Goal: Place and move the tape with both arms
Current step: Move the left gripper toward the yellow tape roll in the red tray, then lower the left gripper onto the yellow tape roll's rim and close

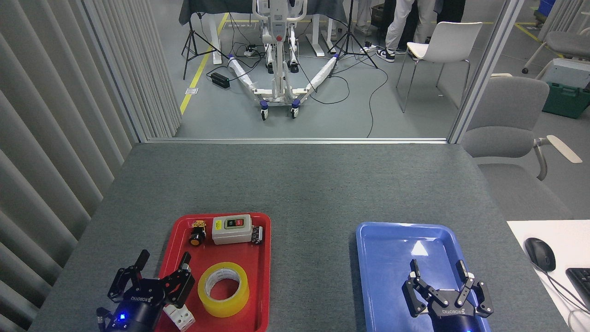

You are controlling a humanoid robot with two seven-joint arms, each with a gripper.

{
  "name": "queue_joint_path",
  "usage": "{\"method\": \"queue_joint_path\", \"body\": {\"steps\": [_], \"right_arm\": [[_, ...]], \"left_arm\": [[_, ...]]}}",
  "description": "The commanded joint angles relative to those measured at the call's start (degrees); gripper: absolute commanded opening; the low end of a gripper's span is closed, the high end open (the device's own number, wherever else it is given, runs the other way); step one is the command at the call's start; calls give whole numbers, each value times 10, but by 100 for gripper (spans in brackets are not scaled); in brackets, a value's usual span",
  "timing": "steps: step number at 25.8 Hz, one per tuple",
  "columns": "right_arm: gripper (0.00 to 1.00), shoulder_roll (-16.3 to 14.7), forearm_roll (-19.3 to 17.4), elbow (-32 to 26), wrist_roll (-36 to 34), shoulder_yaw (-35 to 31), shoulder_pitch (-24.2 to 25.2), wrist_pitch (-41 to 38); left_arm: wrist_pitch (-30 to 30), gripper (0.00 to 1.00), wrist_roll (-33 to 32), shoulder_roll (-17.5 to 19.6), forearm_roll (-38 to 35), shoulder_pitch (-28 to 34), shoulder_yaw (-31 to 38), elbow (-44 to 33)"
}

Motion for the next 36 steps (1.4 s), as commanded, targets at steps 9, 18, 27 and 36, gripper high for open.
{"method": "queue_joint_path", "body": {"steps": [9,18,27,36], "right_arm": [[100,2,-2,-3,-1,-6,1,3],[100,7,-11,-4,4,-6,2,14],[100,8,-23,-8,3,-6,4,18],[100,8,-23,-8,2,-6,4,17]], "left_arm": [[-2,100,-7,5,13,0,2,-18],[-17,100,-259,85,122,-48,-4,-56],[-15,99,-419,232,296,-159,-130,-46],[56,99,-444,221,297,-264,-310,9]]}}
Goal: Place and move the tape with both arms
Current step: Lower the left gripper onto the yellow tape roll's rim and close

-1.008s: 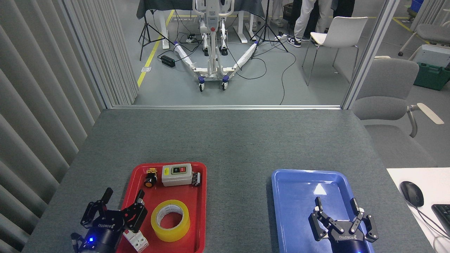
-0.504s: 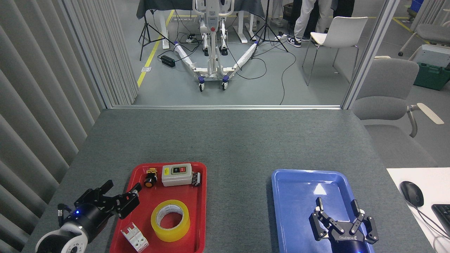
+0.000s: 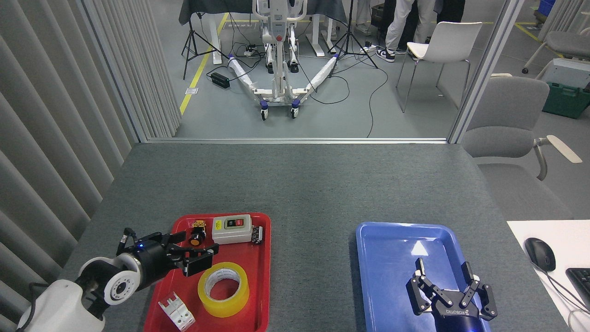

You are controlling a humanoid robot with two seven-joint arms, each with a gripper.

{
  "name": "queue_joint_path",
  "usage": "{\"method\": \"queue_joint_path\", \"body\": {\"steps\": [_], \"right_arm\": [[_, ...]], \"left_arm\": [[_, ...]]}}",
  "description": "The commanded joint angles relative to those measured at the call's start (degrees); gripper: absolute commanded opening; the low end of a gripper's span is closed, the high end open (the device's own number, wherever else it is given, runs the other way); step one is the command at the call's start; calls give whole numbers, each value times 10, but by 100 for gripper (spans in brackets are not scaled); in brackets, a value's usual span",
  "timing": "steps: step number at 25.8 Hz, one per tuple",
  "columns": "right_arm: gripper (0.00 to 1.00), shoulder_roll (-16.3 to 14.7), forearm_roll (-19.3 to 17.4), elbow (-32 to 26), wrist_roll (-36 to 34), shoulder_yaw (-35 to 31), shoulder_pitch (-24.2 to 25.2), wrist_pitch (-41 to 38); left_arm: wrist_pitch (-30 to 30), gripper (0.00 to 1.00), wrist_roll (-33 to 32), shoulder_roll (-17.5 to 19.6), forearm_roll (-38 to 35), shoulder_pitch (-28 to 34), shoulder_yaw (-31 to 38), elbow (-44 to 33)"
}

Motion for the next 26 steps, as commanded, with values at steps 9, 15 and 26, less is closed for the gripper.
{"method": "queue_joint_path", "body": {"steps": [9,15,26], "right_arm": [[100,0,0,0,-7,0,0,-1],[100,0,0,0,-5,0,1,-1],[100,3,1,0,-4,0,2,-1]], "left_arm": [[21,99,-48,10,20,-90,-132,61],[24,99,-57,6,43,-99,-139,98],[34,99,-58,6,43,-115,-191,133]]}}
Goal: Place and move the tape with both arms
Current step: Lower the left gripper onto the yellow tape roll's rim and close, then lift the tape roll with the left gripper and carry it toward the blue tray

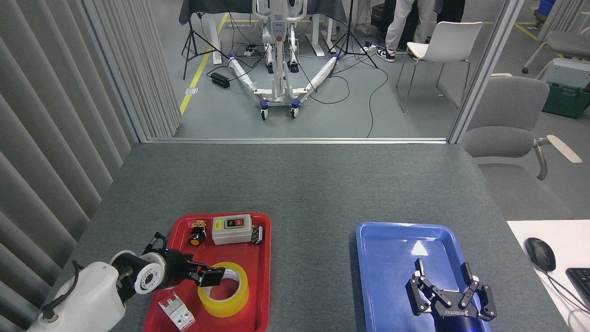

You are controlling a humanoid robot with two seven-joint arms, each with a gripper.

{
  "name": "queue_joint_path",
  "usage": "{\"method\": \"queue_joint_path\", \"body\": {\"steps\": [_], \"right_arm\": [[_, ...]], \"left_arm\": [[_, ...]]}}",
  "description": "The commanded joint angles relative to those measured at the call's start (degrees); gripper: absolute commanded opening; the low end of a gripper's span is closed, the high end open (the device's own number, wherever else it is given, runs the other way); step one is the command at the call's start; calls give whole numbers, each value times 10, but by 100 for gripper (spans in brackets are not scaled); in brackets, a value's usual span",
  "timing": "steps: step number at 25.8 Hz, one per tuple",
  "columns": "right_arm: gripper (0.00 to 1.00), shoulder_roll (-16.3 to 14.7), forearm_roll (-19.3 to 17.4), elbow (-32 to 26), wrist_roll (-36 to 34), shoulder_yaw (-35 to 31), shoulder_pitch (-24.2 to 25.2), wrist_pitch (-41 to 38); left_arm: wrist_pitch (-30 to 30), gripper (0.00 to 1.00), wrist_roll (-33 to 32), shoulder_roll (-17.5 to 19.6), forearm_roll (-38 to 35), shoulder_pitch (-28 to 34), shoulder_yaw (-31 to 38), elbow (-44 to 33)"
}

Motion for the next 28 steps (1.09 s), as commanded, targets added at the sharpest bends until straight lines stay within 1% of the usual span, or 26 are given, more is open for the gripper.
{"method": "queue_joint_path", "body": {"steps": [1,5,12,15,18,20,22,24,27,28], "right_arm": [[100,1,1,0,0,0,1,0],[100,2,1,0,0,0,2,0],[100,2,1,0,1,1,2,0],[100,2,2,1,2,1,2,0],[100,2,2,1,2,1,2,0],[100,2,2,1,2,1,2,0],[100,3,2,6,8,2,2,-4],[100,7,3,8,19,3,4,-5],[100,8,3,6,19,3,5,-6],[100,8,3,6,19,2,5,-6]], "left_arm": [[-1,99,0,1,0,-5,-19,9],[-1,99,0,0,0,-23,-45,19],[-6,99,0,-1,-1,-38,-75,71],[-7,99,-1,-12,-1,-44,-78,102],[-7,98,-4,-17,-1,-44,-78,112],[-7,94,-12,-19,-1,-44,-79,118],[-8,84,-25,-21,-2,-44,-80,120],[-11,77,-33,-27,-2,-44,-84,119],[-29,58,-46,-31,-3,-46,-84,120],[-30,55,-50,-31,-2,-46,-84,121]]}}
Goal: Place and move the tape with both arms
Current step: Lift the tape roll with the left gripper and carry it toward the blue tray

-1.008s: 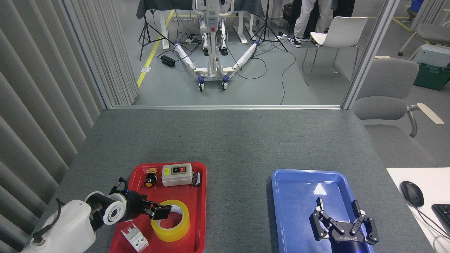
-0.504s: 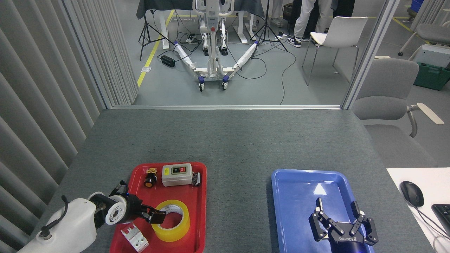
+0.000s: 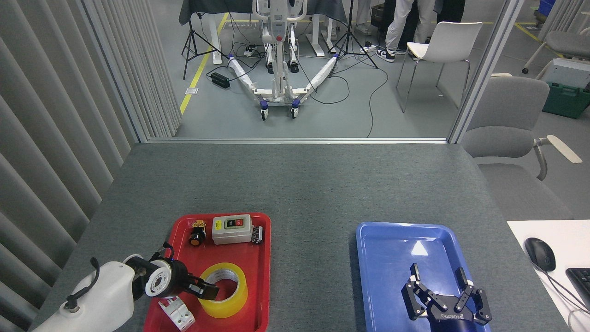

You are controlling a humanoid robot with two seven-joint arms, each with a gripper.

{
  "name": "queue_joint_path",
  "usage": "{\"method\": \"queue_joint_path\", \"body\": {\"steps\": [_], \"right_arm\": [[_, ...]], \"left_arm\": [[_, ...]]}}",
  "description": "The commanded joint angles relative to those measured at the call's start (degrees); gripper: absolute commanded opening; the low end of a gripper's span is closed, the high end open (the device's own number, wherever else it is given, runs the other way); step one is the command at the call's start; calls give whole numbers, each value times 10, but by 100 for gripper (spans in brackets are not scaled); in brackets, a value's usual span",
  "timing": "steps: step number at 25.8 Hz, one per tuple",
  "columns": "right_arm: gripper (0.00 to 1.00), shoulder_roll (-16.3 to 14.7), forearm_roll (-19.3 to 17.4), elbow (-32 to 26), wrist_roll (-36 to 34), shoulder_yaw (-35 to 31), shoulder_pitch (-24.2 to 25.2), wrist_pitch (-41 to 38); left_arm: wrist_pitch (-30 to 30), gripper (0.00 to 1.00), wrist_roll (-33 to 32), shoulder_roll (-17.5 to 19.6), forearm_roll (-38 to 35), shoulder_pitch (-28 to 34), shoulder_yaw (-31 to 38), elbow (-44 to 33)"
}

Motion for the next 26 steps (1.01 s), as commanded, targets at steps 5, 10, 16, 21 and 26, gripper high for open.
{"method": "queue_joint_path", "body": {"steps": [5,10,16,21,26], "right_arm": [[100,0,0,0,0,-1,1,-1],[100,-1,0,-1,-1,-1,1,-1],[100,-1,1,-2,-1,-1,1,-1],[100,-1,2,-2,-1,-1,1,-2],[100,-1,13,-1,-1,-1,1,-32]], "left_arm": [[-52,16,-54,-6,0,-1,2,7],[-72,0,-59,-18,2,-15,13,-1],[-83,0,-58,-38,3,-38,38,-3],[-98,0,-56,-43,5,-41,61,-19],[-172,0,-34,-115,3,-37,137,-22]]}}
